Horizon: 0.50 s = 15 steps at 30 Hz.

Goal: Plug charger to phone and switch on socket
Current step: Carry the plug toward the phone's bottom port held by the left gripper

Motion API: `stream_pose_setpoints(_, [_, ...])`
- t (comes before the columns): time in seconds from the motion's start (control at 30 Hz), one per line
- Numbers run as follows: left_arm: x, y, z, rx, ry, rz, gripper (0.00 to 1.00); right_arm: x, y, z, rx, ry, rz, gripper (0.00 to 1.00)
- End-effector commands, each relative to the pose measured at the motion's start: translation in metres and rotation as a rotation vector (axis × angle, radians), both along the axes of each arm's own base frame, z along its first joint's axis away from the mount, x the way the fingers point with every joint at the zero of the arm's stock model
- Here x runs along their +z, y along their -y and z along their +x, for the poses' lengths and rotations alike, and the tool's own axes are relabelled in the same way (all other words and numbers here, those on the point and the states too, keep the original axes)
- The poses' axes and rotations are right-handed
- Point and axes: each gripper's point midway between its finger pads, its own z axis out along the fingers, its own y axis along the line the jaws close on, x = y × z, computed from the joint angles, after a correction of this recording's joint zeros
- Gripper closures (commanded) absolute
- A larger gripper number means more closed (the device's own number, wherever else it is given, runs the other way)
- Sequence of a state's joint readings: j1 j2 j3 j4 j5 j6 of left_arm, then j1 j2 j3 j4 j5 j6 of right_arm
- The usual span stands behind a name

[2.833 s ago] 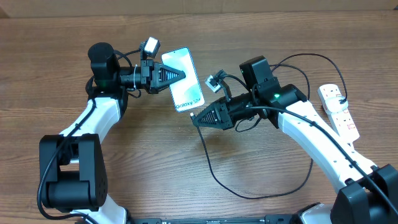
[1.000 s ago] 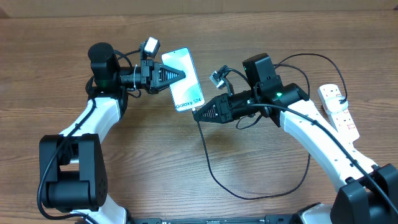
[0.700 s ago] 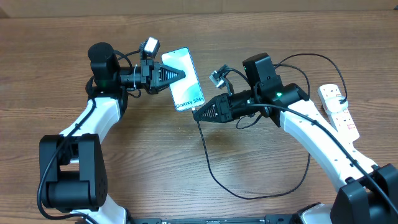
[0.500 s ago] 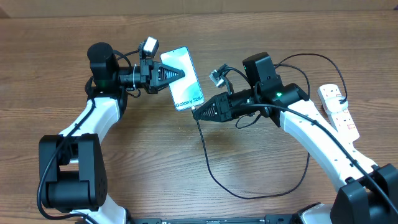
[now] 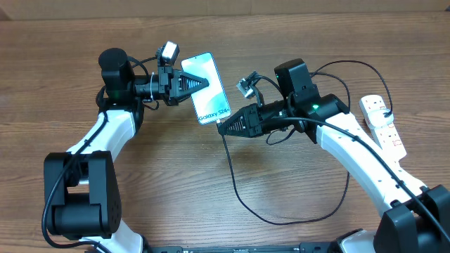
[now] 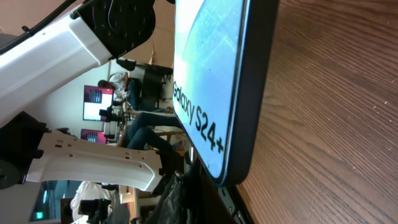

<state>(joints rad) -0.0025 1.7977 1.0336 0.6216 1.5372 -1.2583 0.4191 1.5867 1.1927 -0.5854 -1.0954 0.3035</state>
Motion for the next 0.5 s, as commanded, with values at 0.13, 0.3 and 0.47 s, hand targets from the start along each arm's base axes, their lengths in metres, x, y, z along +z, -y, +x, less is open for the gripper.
stream_pose_setpoints(0.13, [0.0039, -0.0006, 0.0028, 0.005, 0.012, 0.0, 0.96, -0.0024, -0.0002, 0.0013, -0.003, -0.016, 0.002, 0.96])
stream_pose_setpoints(0.3, [0.0039, -0.0007, 0.003, 0.006, 0.012, 0.0, 0.96, -0.0027, 0.0, 0.0009, -0.003, -0.019, 0.0, 0.96])
stream_pose_setpoints(0.47, [0.0032, -0.001, 0.008, 0.035, -0.016, 0.003, 0.96, -0.0032, 0.0002, 0.0001, -0.004, -0.028, -0.003, 0.96])
